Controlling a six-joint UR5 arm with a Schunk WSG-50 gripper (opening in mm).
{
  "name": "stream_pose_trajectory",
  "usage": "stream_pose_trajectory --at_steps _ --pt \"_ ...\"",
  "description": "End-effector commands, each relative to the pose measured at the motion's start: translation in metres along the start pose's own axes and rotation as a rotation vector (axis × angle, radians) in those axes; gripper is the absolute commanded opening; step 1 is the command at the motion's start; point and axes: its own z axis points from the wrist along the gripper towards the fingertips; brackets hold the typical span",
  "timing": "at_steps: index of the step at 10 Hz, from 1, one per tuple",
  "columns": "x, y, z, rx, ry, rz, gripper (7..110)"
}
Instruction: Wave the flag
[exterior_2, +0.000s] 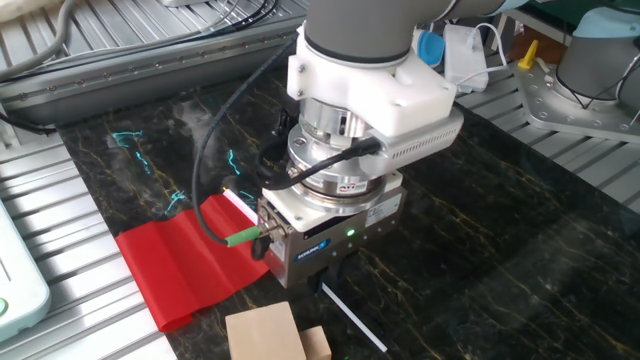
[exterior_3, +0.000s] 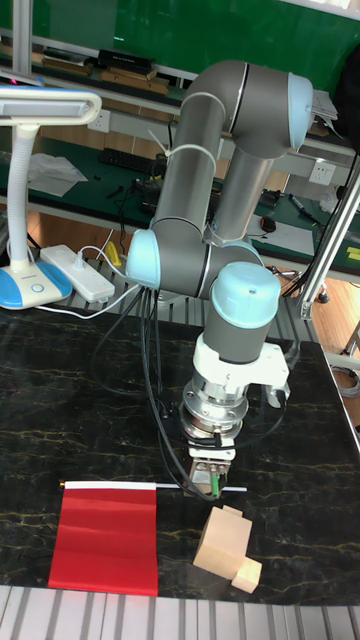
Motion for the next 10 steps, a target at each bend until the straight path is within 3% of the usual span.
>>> stream_pose_trajectory --at_steps 1,10 --pt "0.0017 -0.0003 0.0009 0.006 -0.002 0.008 22" --pt "-0.0054 -0.004 0.0063 0.041 -0.011 -0.018 22"
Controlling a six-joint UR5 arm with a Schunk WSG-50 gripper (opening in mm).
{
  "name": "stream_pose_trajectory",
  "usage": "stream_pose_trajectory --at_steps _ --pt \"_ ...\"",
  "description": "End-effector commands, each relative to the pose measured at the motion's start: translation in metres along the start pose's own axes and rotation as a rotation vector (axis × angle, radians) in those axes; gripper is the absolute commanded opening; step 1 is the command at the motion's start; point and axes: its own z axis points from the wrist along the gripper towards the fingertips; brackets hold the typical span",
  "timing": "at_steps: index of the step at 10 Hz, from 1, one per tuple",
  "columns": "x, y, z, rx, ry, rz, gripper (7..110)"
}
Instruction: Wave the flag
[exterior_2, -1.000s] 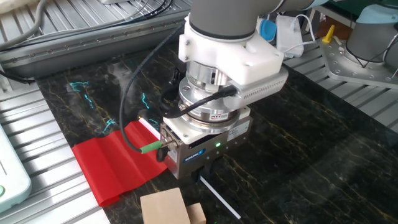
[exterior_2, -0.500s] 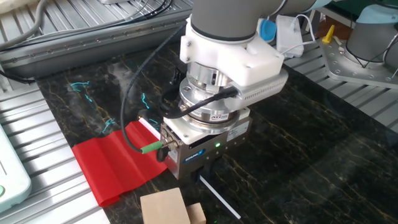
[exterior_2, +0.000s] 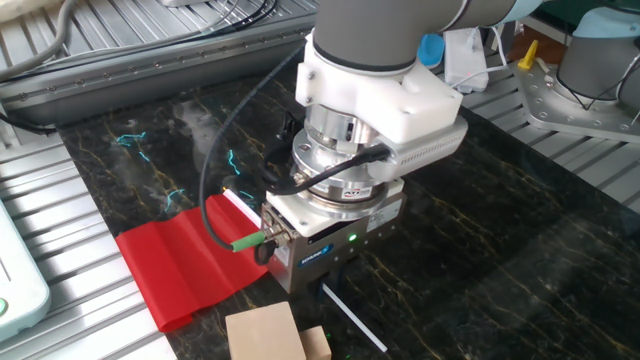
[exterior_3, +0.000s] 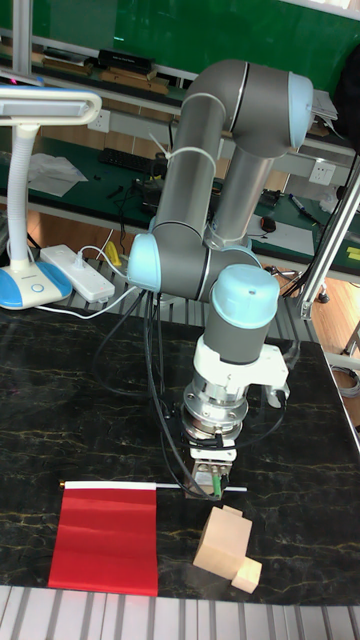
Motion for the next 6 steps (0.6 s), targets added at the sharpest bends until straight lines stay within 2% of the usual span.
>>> stream_pose_trajectory --at_steps 1,6 --pt "-0.0022 -0.0024 0.0 0.014 -0.012 0.008 22" --pt "-0.0061 -0.0065 -0.0008 0.04 -0.037 0.02 22"
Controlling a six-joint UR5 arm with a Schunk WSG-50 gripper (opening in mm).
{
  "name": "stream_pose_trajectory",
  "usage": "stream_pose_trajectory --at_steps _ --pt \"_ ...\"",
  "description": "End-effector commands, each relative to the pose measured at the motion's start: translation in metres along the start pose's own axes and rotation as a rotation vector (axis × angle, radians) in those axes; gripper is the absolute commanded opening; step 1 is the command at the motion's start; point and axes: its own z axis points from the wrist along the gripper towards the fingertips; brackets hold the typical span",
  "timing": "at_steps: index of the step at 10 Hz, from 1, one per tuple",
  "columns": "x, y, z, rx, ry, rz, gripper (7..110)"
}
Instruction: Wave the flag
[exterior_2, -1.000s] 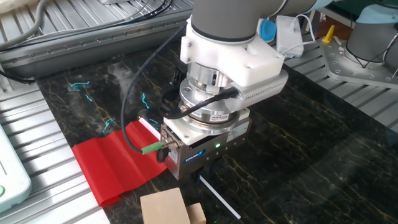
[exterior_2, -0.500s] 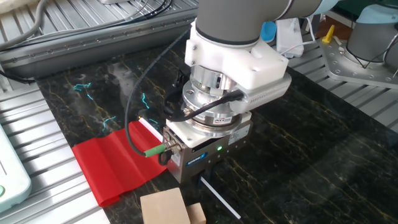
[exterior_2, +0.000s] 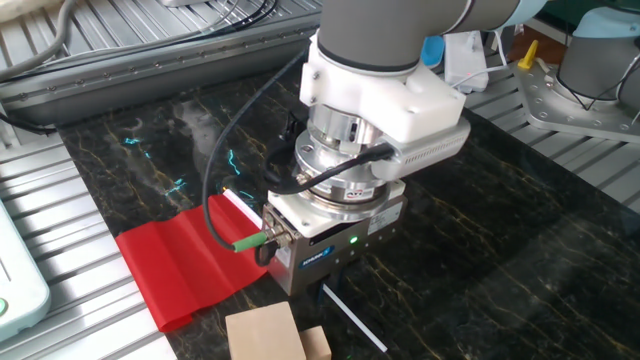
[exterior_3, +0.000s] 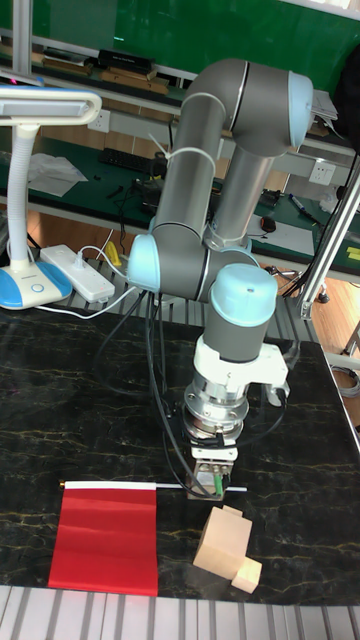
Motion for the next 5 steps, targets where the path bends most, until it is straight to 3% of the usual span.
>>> stream_pose_trajectory --at_steps 1,2,5 --pt "-0.0025 -0.0031 -0.0014 0.016 -0.022 0.017 22" --pt "-0.0033 -0.0044 -0.0017 0.023 -0.028 0.027 7" --pt "-0.0055 -0.0015 -0.0019 0.01 -0.036 0.041 7"
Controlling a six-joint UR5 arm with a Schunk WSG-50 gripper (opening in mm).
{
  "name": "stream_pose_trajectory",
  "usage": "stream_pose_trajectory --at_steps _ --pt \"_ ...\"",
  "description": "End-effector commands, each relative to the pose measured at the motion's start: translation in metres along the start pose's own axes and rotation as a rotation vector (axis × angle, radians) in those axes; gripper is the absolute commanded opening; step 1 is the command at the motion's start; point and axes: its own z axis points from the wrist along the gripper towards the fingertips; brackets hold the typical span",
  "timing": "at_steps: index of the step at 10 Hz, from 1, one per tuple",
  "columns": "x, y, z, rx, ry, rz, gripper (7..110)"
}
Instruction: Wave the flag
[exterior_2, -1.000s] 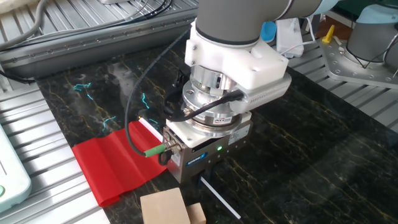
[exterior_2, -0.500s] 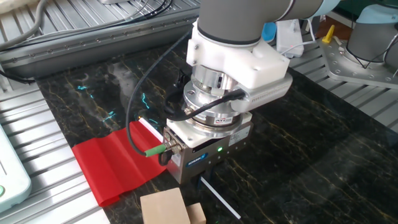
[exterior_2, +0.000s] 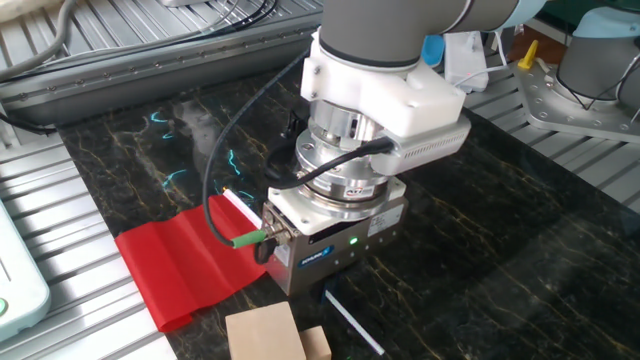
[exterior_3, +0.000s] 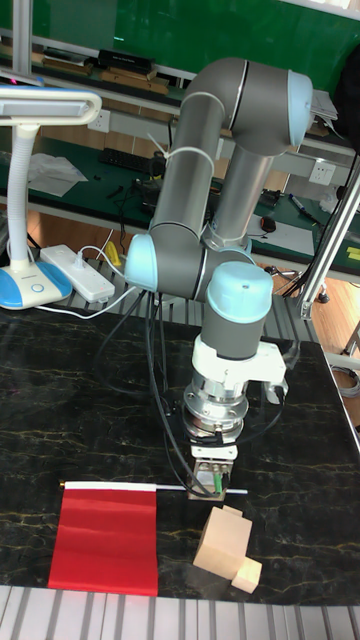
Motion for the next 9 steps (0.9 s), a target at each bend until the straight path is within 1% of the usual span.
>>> stream_pose_trajectory --at_steps 1,4,5,6,7,8,9 --pt "-0.004 0.003 -0.001 -0.017 -0.023 0.034 7" --pt "-0.006 0.011 -0.002 -0.053 -0.028 0.061 7" --pt "-0.006 0.019 -0.005 -0.085 -0.026 0.071 7" --pt "0.005 0.017 -0.013 -0.08 0.02 0.074 7" --pt "0.019 0.014 -0.026 -0.071 0.08 0.085 7" --pt "0.018 0.019 -0.033 -0.09 0.083 0.108 7" --pt "0.022 0.018 -0.042 -0.093 0.102 0.129 7"
